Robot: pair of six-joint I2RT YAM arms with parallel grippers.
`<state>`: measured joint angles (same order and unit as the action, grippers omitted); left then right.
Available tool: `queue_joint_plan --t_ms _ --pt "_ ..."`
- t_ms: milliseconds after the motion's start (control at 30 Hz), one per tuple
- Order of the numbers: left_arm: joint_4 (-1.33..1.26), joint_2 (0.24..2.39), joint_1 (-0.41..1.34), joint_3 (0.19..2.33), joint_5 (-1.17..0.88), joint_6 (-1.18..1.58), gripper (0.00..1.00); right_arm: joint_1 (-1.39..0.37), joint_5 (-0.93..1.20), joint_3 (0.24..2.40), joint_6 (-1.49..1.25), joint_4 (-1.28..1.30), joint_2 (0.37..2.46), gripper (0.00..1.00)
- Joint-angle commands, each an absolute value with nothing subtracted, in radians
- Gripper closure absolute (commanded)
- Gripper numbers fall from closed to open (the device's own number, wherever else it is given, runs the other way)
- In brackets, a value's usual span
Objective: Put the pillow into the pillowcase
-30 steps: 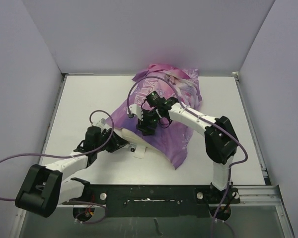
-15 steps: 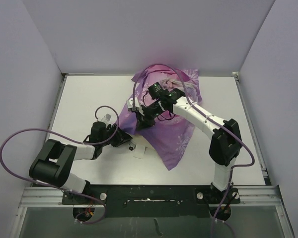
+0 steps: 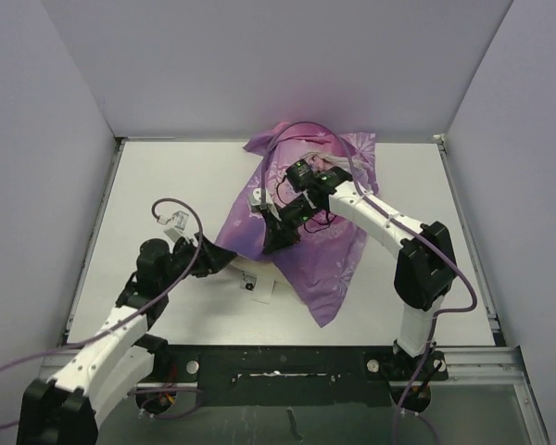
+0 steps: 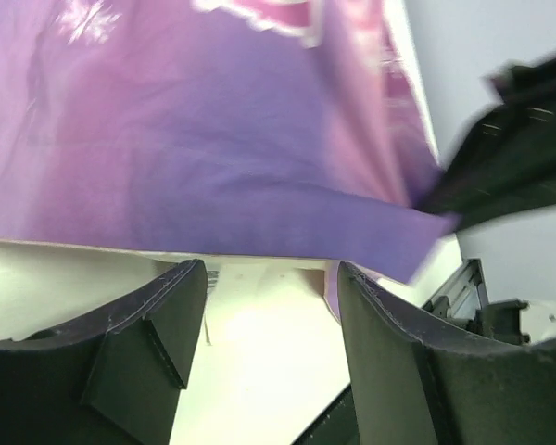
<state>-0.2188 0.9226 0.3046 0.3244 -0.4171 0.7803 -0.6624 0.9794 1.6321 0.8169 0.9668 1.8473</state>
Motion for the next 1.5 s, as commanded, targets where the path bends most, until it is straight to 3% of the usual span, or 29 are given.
queue_joint_plan --t_ms 0,100,200,367,567,833,1100,1167,1233,1333,1433,1467 --pt "0.103 0.587 0.298 0.334 -0.426 0.686 0.43 -0.676 1.096 1.616 0.834 1.026 1.801 1.0" --pt "0.098 0.398 0.301 0.34 -0.399 0.648 0.36 -0.676 1.121 1.602 0.829 1.027 1.808 1.0" --pt "0.036 0.366 0.303 0.37 -0.394 0.543 0.28 -0.676 1.134 1.579 0.806 1.013 1.808 0.96" --pt "-0.002 0.657 0.344 0.525 -0.483 0.346 0.24 -0.649 1.17 1.579 0.77 1.02 1.806 0.75" --pt "0.084 0.95 0.577 0.69 -0.426 -0.093 0.22 -0.529 1.243 1.628 0.876 1.142 1.762 0.59" --pt "0.157 1.245 0.719 0.88 -0.387 -0.386 0.21 -0.329 1.259 1.549 0.912 1.178 1.7 0.54" --pt "0.313 1.472 0.826 1.079 -0.23 -0.532 0.22 -0.263 1.266 1.47 0.917 1.169 1.672 0.53" --pt "0.358 1.524 0.834 1.096 -0.242 -0.533 0.26 -0.252 1.266 1.47 0.921 1.171 1.671 0.53" --pt "0.393 1.557 0.841 1.109 -0.262 -0.535 0.37 -0.237 1.268 1.469 0.932 1.179 1.671 0.53" --pt "0.417 1.578 0.842 1.114 -0.303 -0.514 0.63 -0.216 1.267 1.462 0.946 1.191 1.671 0.53" --pt "0.432 1.583 0.842 1.137 -0.341 -0.491 1.0 -0.197 1.263 1.469 1.002 1.245 1.674 0.53" --pt "0.431 1.577 0.838 1.152 -0.346 -0.461 1.0 -0.189 1.261 1.478 1.031 1.29 1.677 0.53"
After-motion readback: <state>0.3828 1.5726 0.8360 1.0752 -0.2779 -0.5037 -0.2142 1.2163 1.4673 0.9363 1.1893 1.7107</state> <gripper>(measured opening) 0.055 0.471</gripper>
